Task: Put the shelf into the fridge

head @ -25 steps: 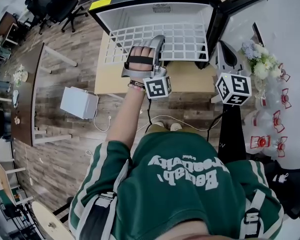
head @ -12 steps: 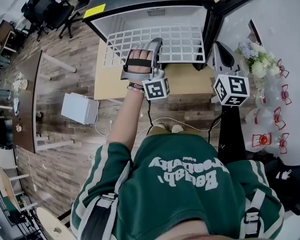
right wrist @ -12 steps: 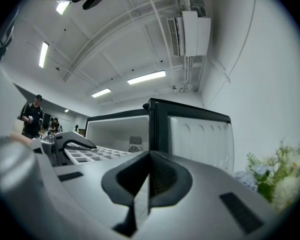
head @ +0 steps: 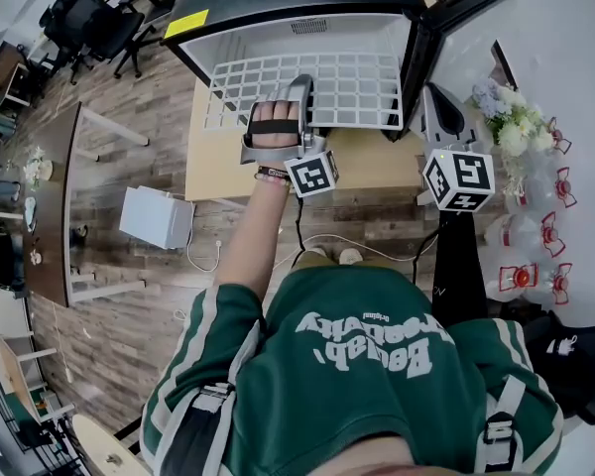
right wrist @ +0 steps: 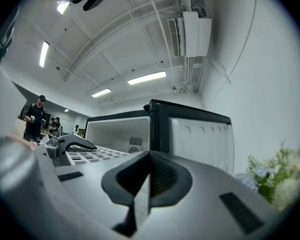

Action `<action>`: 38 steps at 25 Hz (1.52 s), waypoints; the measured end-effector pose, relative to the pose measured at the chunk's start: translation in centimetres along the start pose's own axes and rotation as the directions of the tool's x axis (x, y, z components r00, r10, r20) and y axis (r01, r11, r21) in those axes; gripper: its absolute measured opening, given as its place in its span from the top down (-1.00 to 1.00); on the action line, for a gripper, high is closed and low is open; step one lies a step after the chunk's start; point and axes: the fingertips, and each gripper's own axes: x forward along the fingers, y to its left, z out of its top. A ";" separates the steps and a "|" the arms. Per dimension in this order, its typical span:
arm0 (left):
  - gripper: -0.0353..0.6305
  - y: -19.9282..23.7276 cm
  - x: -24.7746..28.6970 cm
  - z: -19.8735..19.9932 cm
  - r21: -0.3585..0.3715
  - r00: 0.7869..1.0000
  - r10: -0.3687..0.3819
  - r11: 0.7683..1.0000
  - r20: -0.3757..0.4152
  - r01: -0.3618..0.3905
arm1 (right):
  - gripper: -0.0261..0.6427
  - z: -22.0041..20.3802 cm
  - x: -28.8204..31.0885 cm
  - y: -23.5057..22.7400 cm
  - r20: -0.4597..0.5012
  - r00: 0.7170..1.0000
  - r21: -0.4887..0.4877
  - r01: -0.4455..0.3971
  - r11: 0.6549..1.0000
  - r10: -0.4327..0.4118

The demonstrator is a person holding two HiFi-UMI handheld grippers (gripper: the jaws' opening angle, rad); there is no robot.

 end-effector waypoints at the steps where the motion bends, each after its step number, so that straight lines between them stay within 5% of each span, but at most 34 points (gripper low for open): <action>1: 0.74 0.0 0.1 0.0 0.006 1.000 0.001 1.000 -0.010 -0.001 | 0.91 0.0 0.0 0.0 0.000 1.000 0.000 0.000 1.000 0.000; 14: 0.74 -0.5 1.5 -0.6 0.050 0.994 -0.012 0.999 -0.109 0.017 | 0.91 0.0 -0.2 0.9 -0.008 1.000 -0.011 -0.011 1.000 0.011; 38: 0.73 -0.3 3.7 0.6 0.053 1.000 -0.029 0.998 0.010 0.028 | 0.91 -0.1 1.1 0.4 -0.019 0.999 -0.032 -0.029 0.999 0.028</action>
